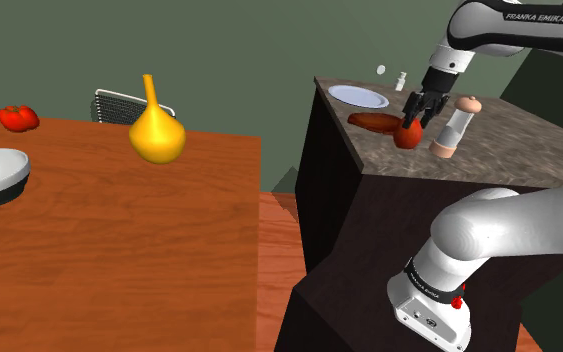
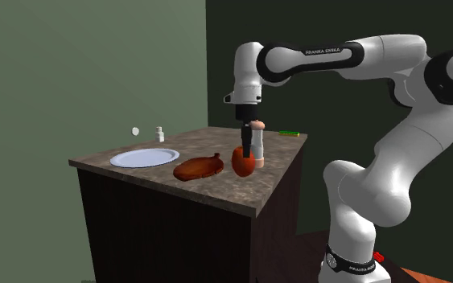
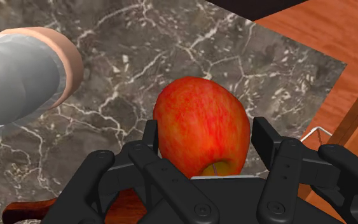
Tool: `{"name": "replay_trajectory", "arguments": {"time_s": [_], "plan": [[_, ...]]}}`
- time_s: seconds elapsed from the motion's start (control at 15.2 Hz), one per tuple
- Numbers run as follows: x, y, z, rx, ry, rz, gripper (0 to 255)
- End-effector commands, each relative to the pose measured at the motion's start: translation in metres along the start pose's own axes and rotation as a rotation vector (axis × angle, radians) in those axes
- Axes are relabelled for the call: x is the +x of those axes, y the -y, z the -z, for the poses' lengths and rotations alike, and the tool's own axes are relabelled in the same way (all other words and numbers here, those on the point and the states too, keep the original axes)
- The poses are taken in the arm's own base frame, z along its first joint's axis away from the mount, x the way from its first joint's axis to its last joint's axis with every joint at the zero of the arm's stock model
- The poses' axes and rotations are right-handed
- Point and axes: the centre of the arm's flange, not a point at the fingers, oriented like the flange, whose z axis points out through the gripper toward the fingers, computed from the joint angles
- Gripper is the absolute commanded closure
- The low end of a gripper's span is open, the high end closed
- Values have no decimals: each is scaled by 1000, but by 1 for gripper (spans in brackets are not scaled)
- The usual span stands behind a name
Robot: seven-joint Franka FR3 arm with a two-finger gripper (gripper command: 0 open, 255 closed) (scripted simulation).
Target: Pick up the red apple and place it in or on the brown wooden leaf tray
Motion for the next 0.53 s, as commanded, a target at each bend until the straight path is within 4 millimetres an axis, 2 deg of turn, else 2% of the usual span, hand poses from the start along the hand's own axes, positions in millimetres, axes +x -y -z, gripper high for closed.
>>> {"name": "replay_trajectory", "arguments": {"time_s": [0.0,0.46], "plan": [[0,1,10,0,0,0,255],[0,3,47,0,0,0,255]]}}
